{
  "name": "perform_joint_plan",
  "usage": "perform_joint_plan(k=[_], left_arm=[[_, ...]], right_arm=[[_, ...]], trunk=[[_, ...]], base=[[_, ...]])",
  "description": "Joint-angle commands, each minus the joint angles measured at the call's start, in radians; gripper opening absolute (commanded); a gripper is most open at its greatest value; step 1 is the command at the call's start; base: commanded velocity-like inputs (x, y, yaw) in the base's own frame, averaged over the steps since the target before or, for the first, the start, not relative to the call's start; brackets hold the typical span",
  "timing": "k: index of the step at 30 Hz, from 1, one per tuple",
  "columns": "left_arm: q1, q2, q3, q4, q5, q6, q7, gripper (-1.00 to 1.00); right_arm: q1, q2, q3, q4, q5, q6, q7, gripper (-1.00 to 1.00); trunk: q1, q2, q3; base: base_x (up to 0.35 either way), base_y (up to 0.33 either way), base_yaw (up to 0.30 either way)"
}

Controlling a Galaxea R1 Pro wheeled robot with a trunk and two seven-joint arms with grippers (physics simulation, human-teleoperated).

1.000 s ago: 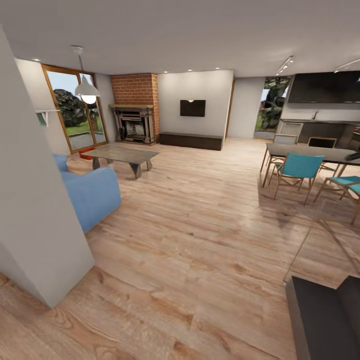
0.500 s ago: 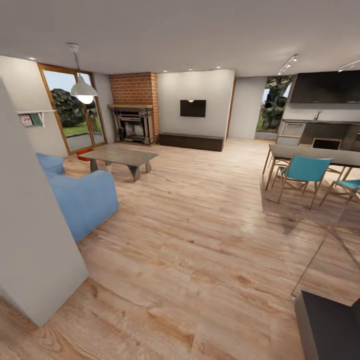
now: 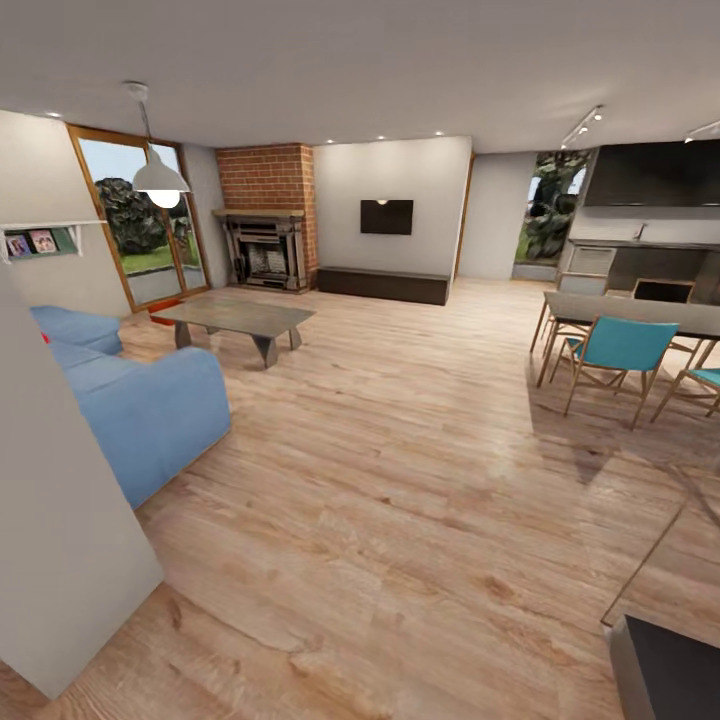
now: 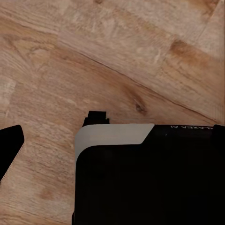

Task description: Move the two storage containers from the living room to the garage. In the garage, place one container on the floor and stack the other container on top of it (either order is fine).

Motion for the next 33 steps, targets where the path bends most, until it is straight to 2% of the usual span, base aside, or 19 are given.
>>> perform_joint_plan(k=[1,33], left_arm=[[-0.001,0.0,0.0,0.0,0.005,0.002,0.001,1.0],[-0.001,0.0,0.0,0.0,0.005,0.002,0.004,1.0]], right_arm=[[-0.001,0.001,0.008,0.003,-0.009,-0.006,-0.001,1.0],[-0.001,-0.001,0.008,0.003,-0.013,-0.006,-0.001,1.0]], trunk=[[0.001,-0.001,-0.001],[0.001,-0.001,-0.001]], base=[[0.322,0.0,0.0],[0.322,0.0,0.0]])
